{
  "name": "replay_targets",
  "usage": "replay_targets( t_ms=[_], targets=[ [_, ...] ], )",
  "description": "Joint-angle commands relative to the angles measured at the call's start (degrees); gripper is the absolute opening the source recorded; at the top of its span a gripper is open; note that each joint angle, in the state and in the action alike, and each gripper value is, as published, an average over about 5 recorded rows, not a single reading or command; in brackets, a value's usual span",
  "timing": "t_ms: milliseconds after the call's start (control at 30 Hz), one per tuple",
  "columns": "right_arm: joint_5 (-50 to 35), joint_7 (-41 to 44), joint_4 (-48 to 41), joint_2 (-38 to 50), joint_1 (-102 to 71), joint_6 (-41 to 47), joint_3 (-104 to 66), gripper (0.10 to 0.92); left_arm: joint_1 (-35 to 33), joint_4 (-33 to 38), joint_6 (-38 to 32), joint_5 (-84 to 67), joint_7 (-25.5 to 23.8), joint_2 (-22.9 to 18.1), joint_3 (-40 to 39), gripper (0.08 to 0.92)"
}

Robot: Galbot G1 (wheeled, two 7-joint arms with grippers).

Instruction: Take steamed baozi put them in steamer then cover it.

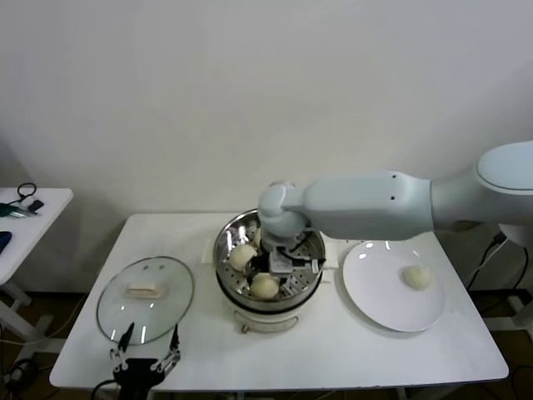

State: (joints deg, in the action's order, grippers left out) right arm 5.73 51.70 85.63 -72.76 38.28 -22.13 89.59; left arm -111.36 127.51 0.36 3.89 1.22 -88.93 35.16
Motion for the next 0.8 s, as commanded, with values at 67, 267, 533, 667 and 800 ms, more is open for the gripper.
replay_targets(
  t_ms=[67, 267, 533, 667, 800],
  targets=[
    [-6.9, 3.4, -1.9, 2.7, 5.2, -1.2, -1.6, 0.816, 0.0, 0.0, 0.0, 0.0, 0.0, 0.0, 0.0, 0.823],
    [-25.3, 11.6, -5.9, 13.5, 18.3, 1.9, 5.3, 0.823, -0.1, 0.0, -0.2, 0.3, 0.0, -0.1, -0.1, 0.823],
    [-32.9, 13.8, -13.8, 31.9, 21.2, 17.2, 15.5, 0.823, 0.1, 0.0, -0.2, 0.5, -0.1, 0.0, 0.1, 0.823],
    [-25.3, 12.2, -16.9, 40.1, 10.5, 20.9, 9.8, 0.823, 0.4, 0.0, -0.1, 0.3, -0.3, 0.0, 0.0, 0.823],
    [-16.7, 11.1, -22.0, 43.4, -5.4, 21.3, -3.8, 0.823, 0.8, 0.0, 0.1, 0.2, -0.4, 0.1, -0.1, 0.823]
  ],
)
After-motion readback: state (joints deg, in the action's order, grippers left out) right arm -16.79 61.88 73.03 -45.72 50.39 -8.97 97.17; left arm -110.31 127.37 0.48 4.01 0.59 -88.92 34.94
